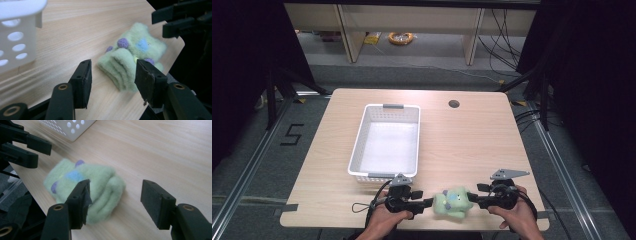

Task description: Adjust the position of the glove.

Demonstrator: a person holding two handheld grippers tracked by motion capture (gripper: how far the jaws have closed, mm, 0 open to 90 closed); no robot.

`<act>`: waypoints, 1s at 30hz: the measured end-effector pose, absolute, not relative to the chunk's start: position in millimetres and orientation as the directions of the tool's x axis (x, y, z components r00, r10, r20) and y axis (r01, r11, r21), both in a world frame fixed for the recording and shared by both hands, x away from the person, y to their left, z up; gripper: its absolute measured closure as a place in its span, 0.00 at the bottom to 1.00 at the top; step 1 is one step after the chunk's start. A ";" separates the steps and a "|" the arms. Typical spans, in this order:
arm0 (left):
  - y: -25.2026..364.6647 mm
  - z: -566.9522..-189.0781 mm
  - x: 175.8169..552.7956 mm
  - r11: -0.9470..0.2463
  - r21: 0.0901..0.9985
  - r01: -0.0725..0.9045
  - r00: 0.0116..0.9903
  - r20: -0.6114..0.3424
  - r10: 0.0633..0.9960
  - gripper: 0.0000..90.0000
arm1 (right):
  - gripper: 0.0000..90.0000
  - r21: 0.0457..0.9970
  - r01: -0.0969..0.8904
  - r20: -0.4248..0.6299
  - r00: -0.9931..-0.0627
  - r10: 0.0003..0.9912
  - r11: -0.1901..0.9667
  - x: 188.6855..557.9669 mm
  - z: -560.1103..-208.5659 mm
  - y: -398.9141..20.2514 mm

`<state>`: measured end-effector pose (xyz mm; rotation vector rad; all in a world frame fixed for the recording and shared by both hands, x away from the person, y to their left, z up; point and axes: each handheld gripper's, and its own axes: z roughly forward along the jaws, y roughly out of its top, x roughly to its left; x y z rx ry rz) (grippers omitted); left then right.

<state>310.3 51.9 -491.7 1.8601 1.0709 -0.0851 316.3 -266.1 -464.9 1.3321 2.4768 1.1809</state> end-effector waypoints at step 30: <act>17.1 -515.3 320.1 -0.178 0.593 0.785 0.551 -0.538 0.638 0.53 | 0.55 0.590 0.759 0.378 -0.561 0.736 0.276 324.0 -499.0 -251.3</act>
